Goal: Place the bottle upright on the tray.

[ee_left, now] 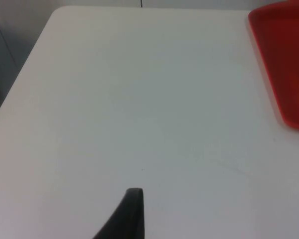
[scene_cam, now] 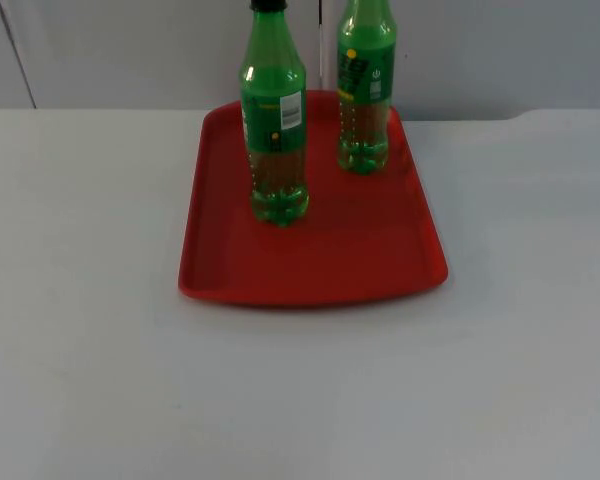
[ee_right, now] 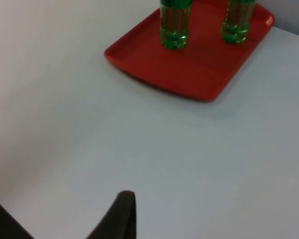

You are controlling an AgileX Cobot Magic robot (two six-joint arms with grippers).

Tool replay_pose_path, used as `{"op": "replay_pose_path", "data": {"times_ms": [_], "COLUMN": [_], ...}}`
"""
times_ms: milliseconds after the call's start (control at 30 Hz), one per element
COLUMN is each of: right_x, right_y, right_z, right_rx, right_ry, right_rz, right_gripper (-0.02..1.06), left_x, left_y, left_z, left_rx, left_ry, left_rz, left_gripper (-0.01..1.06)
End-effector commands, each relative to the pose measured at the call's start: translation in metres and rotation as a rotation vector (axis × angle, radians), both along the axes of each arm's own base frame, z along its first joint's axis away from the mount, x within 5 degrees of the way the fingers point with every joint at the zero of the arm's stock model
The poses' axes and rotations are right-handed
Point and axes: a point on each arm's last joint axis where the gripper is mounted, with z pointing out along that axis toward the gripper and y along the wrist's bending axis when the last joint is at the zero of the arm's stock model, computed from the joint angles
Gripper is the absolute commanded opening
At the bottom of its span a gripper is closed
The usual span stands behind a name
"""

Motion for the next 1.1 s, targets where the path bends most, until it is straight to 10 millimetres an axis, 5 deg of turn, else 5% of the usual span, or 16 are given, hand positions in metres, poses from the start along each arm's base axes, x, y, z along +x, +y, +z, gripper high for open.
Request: {"op": "replay_pose_path", "data": {"times_ms": [0,1067], "right_x": [-0.0004,-0.0024], "right_y": [-0.0001,0.0029], "right_z": [-0.0004,-0.0004], "right_rx": [0.002,0.002], "right_ry": [-0.002,-0.003], "right_rz": [-0.030,-0.518], "right_gripper": [1.05,1.05], "left_x": [-0.0003,-0.0003], "left_y": [0.0003,0.0003], "left_z": [-0.0007,-0.0007], "left_rx": [0.003,0.003], "left_ry": [-0.003,-0.003], "left_rz": [-0.006,-0.006], "left_gripper": [1.05,1.05]}}
